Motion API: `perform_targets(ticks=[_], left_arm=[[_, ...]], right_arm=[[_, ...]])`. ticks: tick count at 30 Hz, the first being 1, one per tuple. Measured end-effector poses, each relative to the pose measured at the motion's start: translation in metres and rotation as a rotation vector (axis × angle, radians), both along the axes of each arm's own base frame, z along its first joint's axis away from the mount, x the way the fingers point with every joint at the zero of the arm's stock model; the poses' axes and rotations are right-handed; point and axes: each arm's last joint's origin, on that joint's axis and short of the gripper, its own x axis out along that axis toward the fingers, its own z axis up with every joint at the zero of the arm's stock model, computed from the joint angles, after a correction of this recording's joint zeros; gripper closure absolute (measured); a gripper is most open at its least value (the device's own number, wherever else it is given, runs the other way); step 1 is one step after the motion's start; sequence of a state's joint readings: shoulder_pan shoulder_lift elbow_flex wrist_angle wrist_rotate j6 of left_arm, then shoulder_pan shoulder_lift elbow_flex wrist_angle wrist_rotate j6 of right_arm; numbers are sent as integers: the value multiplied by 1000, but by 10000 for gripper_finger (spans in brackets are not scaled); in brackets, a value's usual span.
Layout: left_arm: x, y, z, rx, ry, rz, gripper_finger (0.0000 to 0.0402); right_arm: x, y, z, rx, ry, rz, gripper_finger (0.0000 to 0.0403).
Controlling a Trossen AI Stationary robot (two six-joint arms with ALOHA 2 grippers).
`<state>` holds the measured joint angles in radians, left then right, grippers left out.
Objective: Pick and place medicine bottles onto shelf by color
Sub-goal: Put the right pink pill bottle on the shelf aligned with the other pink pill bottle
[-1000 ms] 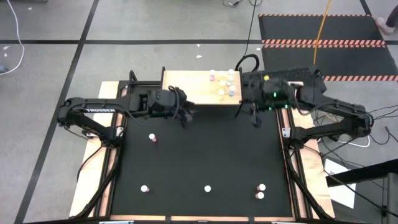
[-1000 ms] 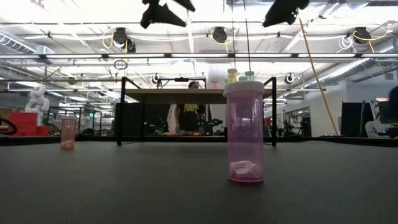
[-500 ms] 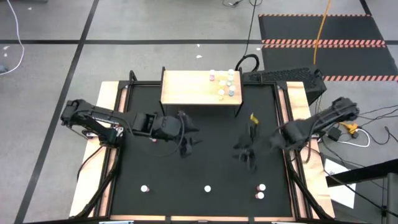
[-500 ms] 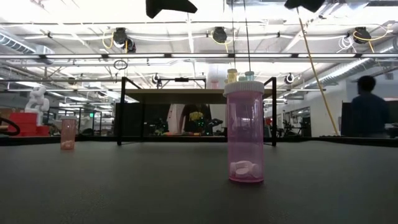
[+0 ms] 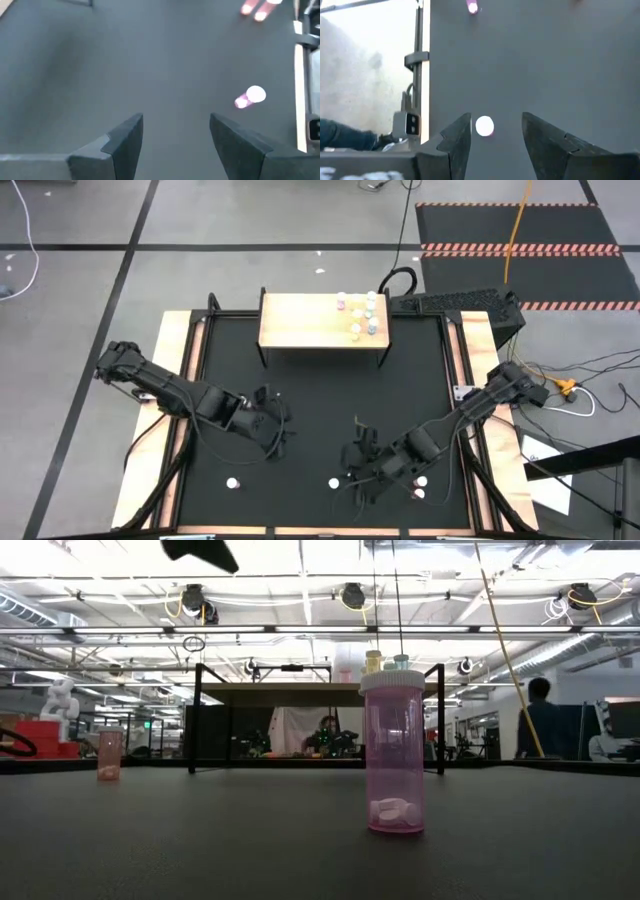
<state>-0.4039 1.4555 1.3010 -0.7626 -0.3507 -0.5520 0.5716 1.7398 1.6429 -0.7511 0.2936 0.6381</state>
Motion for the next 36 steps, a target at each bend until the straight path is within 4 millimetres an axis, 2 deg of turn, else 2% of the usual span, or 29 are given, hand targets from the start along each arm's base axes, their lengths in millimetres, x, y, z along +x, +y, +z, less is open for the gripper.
perform_targets(ticks=[3,6,13,20,25,30,36], left_arm=[[-4,-6,0,-30,1,37,172],[-8,-19,1,-33,-15,-14,172],[-17,-37,-9,59,-19,-40,172],[-22,-43,-39,29,-13,-23,172],[-18,-49,-54,-50,-108,-29,172],[-11,-54,-59,-55,-269,-115,172],[-9,-55,-63,96,-329,-263,172]], right_arm=[[4,2,2,-14,-12,-21,234],[4,1,-1,-19,-7,-49,234],[0,4,-7,47,31,-102,234],[-27,20,-15,28,165,-144,234],[-40,28,-17,26,216,-176,234],[-37,32,-23,50,181,-154,234],[-27,38,-38,23,54,11,234]])
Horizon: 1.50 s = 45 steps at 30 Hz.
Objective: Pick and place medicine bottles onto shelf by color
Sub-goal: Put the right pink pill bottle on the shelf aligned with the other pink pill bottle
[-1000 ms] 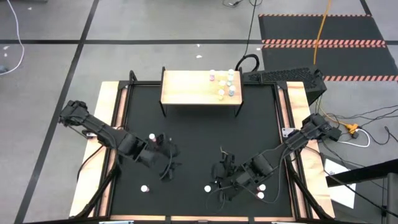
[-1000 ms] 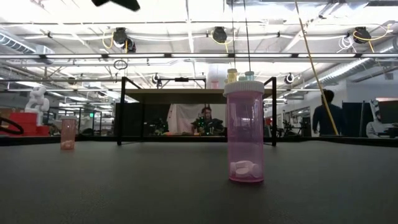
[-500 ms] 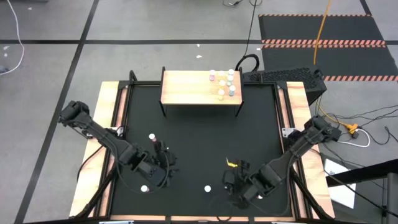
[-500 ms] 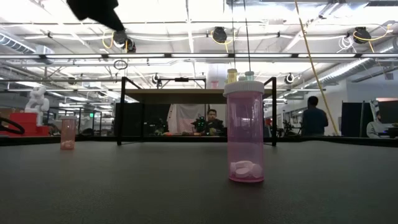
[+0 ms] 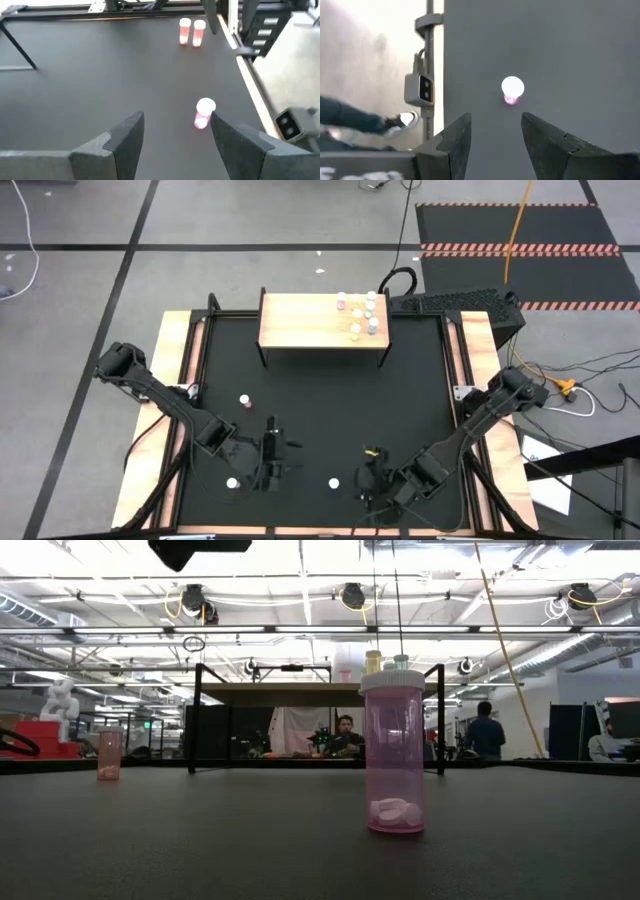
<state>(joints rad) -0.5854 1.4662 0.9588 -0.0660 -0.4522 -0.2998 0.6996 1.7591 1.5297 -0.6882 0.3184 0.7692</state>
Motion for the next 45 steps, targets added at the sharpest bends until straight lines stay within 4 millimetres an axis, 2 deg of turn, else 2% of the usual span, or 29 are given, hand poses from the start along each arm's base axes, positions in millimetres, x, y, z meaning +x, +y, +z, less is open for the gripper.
perform_targets(ticks=[3,6,11,17,22,25,32,37,45], left_arm=[[0,0,0,30,4,-14,172],[0,0,-1,24,5,-11,172],[0,1,-1,-18,11,19,172],[-1,0,-2,-122,24,75,172],[-3,-3,-2,-168,28,91,172],[-3,-3,-2,-166,28,91,172],[-1,0,-2,-166,27,101,172],[-1,2,-3,-143,37,102,172],[1,9,-4,-133,53,131,172]], right_arm=[[8,-5,-4,-68,-48,93,234],[21,-19,-2,-118,-84,126,234],[45,-33,-1,-127,-166,219,234],[70,-31,-31,-127,-178,338,216],[74,-43,-28,-115,-169,361,168],[73,-49,-35,-123,-124,402,154],[55,-42,-68,-92,-38,558,159],[54,-38,-72,-129,-101,585,158],[61,-49,-78,-174,-137,585,160]])
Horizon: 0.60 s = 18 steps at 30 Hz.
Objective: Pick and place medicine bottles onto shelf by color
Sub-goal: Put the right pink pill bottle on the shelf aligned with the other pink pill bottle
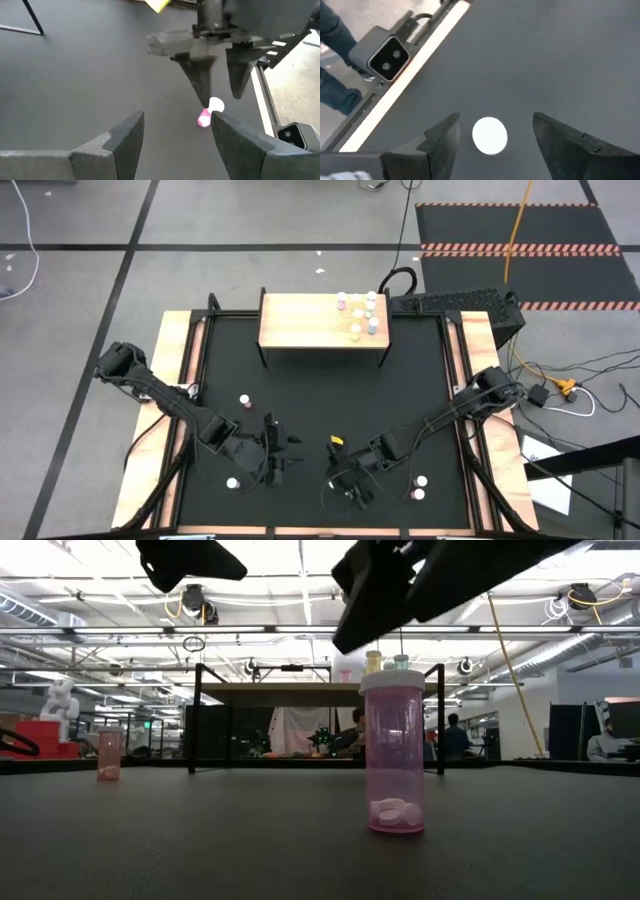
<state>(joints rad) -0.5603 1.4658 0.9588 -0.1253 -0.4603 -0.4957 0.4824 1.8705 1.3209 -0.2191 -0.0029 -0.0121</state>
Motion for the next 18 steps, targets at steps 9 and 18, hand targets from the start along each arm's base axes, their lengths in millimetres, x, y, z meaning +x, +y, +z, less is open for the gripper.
perform_targets(ticks=[9,18], left_arm=[[1,3,0,16,6,3,172],[2,5,-1,31,12,2,172]], right_arm=[[5,4,-9,-7,-21,57,155],[6,3,-16,-8,12,72,167]])
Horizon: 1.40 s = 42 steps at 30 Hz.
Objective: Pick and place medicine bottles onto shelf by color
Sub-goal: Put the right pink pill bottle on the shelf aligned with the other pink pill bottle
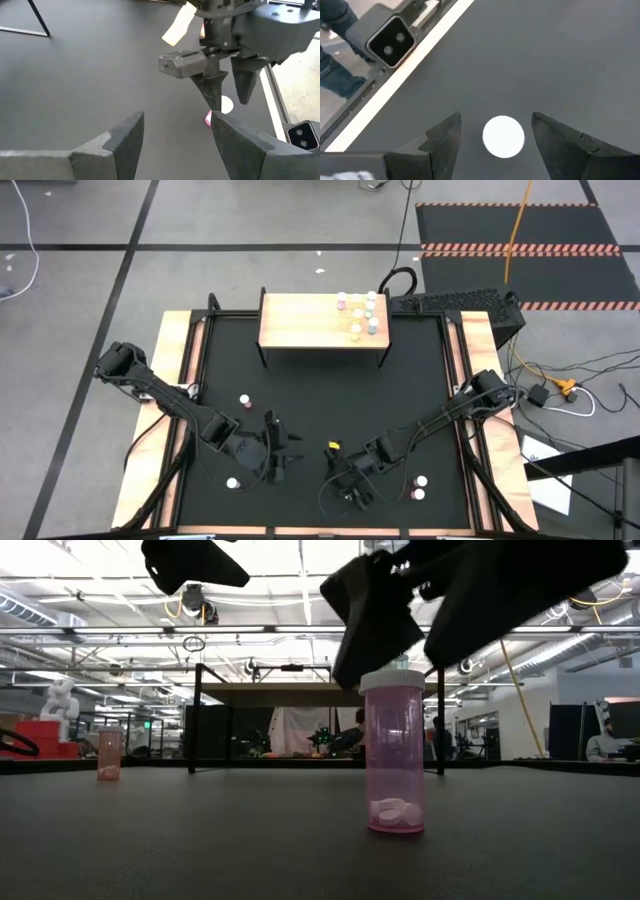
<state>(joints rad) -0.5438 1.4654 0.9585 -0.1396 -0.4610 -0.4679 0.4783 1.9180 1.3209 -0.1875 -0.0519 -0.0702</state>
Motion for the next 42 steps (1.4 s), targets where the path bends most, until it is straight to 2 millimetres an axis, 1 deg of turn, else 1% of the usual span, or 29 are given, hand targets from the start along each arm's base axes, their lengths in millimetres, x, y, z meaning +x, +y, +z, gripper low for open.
perform_targets(ticks=[7,19,28,32,37,42], left_arm=[[0,1,0,2,-2,5,172],[1,2,0,18,-4,9,172],[1,2,0,23,-4,5,172],[1,2,0,32,-4,0,172],[1,2,0,43,-4,-6,172],[1,2,0,44,-4,-6,172]], right_arm=[[1,-1,1,3,-4,-4,167],[4,-10,0,-5,12,-23,167],[2,-7,0,13,23,-3,167],[2,-9,-1,4,31,-4,167],[0,-12,-7,8,39,-13,167],[1,-11,-7,13,27,-13,168]])
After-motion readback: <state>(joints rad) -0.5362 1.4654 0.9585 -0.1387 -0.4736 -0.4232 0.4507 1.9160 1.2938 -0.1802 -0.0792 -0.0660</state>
